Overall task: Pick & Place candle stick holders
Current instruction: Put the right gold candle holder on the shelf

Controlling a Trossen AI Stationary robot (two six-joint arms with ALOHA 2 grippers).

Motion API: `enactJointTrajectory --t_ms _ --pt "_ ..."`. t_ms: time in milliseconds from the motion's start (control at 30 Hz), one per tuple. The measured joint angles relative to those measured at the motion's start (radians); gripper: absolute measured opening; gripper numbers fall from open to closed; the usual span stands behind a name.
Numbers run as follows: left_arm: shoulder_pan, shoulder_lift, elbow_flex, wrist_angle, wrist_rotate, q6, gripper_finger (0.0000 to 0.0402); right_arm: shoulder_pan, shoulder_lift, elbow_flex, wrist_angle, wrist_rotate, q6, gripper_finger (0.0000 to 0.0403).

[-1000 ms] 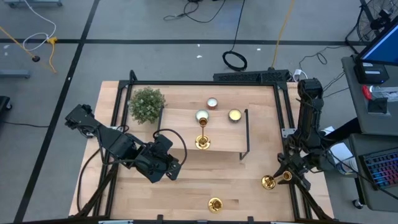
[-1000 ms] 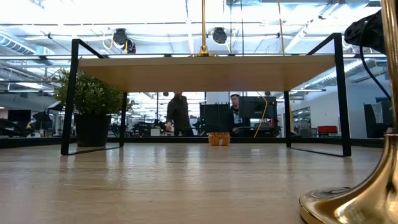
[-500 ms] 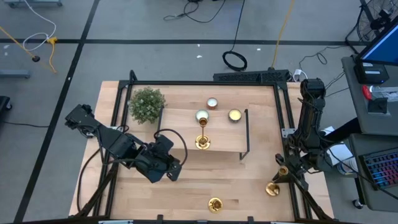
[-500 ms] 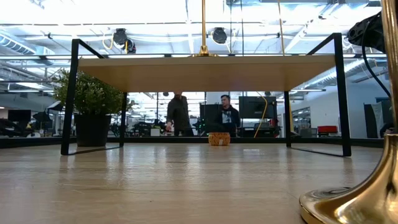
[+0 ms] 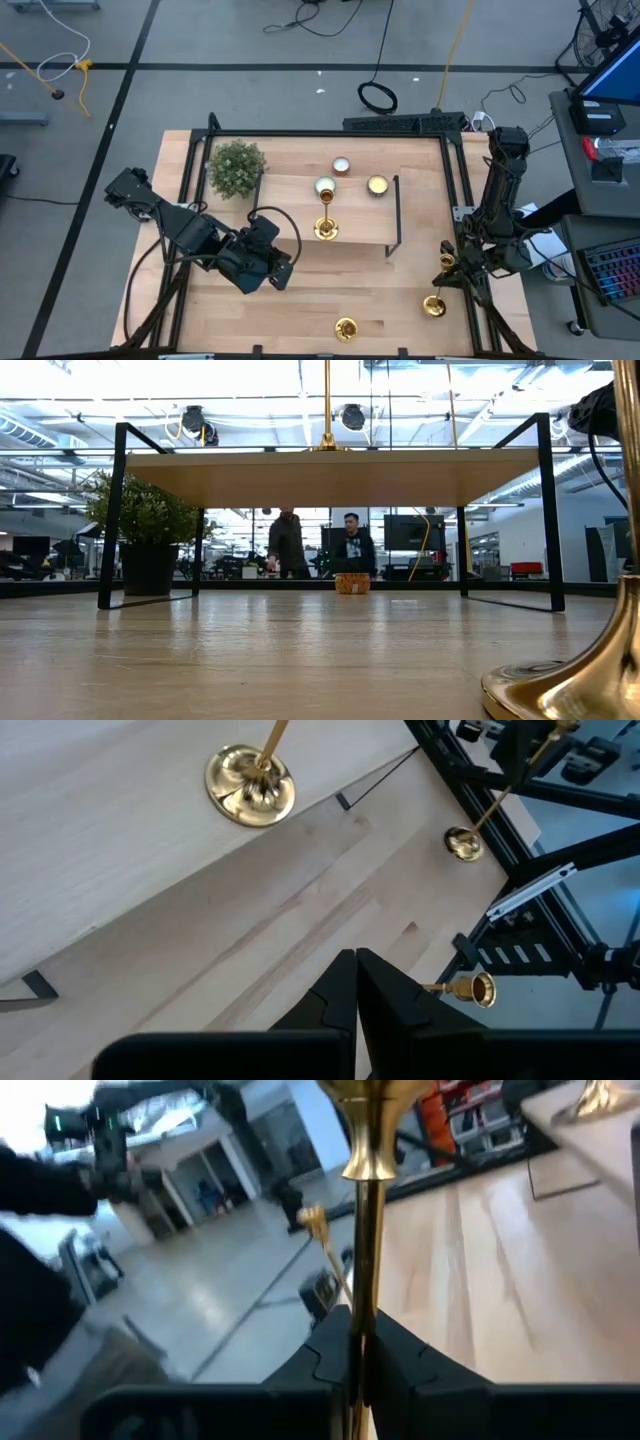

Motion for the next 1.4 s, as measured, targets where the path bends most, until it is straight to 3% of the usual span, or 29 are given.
enactJointTrajectory --t_ms 300,500,700,867,1167,1400 --pt "0.000 0.000 0.000 0.000 -0.027 0.012 0.0004 -0.086 -0.001 0.015 0.153 -0.003 -0.140 0.0028" --pt "0.000 0.000 0.000 0.000 -0.043 0.012 0.0016 -0.120 0.000 0.016 0.239 -0.006 -0.235 0.0009" --pt "0.000 0.000 0.000 0.000 -0.044 0.020 0.0004 -0.167 0.000 0.017 0.361 -0.028 -0.334 0.0020" --pt "0.000 0.000 0.000 0.000 -0.045 0.027 0.0017 -0.206 0.000 0.032 0.442 -0.026 -0.436 0.0011" --pt "-0.008 0.000 0.000 0.000 -0.077 0.038 0.0006 -0.301 0.000 0.220 0.383 -0.023 -0.687 0.0018" --pt "-0.016 0.000 0.000 0.000 -0.091 0.037 0.0008 -0.370 0.000 0.407 0.107 -0.023 -0.722 0.0011"
